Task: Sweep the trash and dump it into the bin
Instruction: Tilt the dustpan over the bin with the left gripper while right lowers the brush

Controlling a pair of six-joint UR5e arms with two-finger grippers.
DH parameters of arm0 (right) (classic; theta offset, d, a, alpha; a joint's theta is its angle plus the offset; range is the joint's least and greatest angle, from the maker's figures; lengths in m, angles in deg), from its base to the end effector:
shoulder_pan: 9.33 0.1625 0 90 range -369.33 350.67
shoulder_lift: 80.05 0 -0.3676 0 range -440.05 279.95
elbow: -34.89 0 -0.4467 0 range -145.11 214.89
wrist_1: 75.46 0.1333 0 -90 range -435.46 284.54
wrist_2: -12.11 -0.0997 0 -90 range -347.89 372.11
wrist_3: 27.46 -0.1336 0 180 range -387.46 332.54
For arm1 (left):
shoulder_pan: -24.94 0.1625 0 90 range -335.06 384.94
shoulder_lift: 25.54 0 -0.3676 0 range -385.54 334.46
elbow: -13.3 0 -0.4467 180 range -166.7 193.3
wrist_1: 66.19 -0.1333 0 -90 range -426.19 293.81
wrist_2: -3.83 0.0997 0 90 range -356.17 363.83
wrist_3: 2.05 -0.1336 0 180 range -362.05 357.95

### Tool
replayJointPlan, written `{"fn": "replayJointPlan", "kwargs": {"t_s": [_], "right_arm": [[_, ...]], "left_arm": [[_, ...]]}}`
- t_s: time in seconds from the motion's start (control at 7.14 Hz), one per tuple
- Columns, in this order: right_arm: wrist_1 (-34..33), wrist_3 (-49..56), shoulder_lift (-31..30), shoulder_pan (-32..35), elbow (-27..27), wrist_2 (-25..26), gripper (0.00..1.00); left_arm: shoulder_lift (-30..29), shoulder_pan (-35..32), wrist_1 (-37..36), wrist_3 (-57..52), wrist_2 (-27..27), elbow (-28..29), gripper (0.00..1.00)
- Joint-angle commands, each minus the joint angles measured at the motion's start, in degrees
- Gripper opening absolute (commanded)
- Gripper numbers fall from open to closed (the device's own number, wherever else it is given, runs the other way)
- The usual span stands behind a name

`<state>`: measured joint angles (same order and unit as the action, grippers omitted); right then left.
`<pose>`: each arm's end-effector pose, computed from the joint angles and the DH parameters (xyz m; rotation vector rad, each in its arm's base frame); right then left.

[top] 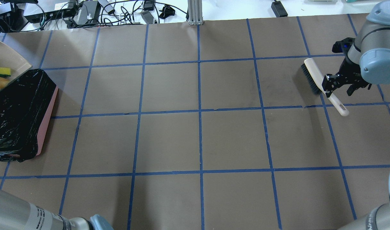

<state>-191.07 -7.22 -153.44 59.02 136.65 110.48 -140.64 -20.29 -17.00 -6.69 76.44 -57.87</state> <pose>-0.1123 -0.5916 0.1657 -0.0318 -3.0187 -0.1469 0.4083 -0.6576 0.3981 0.8802 -2.8186 1.0216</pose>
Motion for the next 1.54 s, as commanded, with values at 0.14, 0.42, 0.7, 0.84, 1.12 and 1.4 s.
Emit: {"fn": "replayJointPlan", "kwargs": {"t_s": [0.14, 0.42, 0.7, 0.84, 1.12, 1.4], "right_arm": [[14.0, -0.2, -15.3, 0.0, -0.5, 3.1, 0.94], [32.0, -0.6, -23.9, 0.2, -6.6, 2.4, 1.00], [41.2, -3.3, -21.0, 1.5, -18.7, -3.2, 1.00], [40.9, -7.5, -17.9, 4.0, -20.5, -4.8, 1.00], [36.7, -16.5, -12.7, 13.1, -23.3, -3.9, 1.00], [30.1, -22.9, -10.9, 20.3, -22.6, -3.6, 1.00]], "left_arm": [[7.3, 0.2, -8.6, -8.4, -5.4, -9.4, 0.00], [10.0, 0.1, -9.4, -11.0, -5.4, -10.8, 0.00], [9.4, 0.0, -9.2, -10.3, -4.5, -10.3, 0.00], [9.7, -0.7, -9.5, -10.7, -4.5, -10.2, 0.00], [9.4, -3.6, -10.1, -3.7, 1.1, -10.4, 0.00], [8.7, -12.7, -9.1, 9.8, 17.1, -10.6, 0.00]]}}
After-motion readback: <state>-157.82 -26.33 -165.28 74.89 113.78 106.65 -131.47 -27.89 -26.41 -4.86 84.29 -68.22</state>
